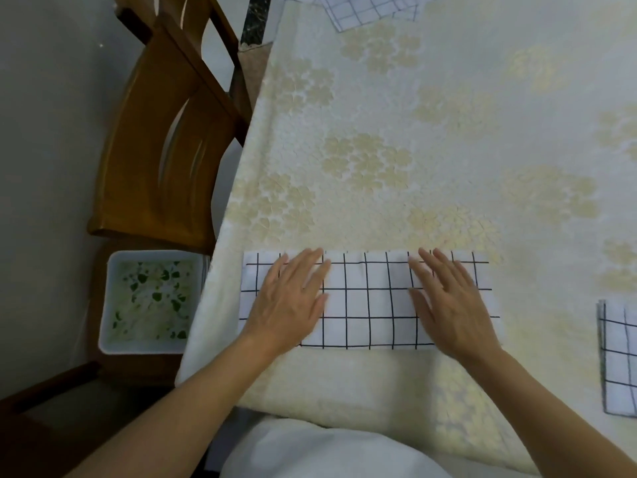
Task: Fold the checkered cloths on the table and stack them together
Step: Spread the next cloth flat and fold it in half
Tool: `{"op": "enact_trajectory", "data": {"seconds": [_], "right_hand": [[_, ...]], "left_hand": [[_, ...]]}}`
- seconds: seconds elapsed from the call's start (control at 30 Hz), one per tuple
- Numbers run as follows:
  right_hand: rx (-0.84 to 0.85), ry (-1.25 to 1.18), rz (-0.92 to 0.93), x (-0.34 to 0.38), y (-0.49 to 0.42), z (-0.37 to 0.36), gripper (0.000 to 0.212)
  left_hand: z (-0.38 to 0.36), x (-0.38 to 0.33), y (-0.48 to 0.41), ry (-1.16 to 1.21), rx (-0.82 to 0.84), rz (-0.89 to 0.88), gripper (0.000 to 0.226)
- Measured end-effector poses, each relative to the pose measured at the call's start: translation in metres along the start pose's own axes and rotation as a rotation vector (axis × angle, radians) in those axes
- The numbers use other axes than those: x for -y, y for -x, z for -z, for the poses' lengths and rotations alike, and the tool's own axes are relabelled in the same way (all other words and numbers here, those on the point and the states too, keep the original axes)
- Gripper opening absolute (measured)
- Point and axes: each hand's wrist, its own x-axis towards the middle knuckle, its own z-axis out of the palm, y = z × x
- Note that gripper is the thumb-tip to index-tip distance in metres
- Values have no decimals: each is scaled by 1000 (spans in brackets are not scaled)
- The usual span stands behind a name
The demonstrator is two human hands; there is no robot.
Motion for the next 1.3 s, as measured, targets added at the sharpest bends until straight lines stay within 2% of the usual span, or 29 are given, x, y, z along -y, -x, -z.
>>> {"op": "enact_trajectory", "data": {"seconds": [0.1,0.23,0.5,0.73,0.8,0.9,1.03,1.13,1.3], "right_hand": [[33,38,110,21,23,-12,58],[152,133,204,39,36,-34,71],[152,194,-35,12,45,-60,75],[129,145,-248,-22,57,-48,74],[109,129,-243,-15,51,-48,75],[80,118,-134,9,27,-55,77],[100,99,-98,28,-3,-65,75],[109,140,-133,4,-1,-62,74],[96,137,-242,-50,11,-40,72]], "left_hand": [[-10,-26,20,-67,90,-96,66],[-34,-42,32,-162,157,-109,78],[-61,-26,28,-118,156,41,67],[-55,4,50,-62,102,254,69],[-53,1,47,-63,87,268,71],[-53,-17,26,-51,51,196,71],[-59,-25,5,-52,95,163,71],[-59,-1,12,-53,106,200,69],[-50,45,29,-39,69,366,71]]}}
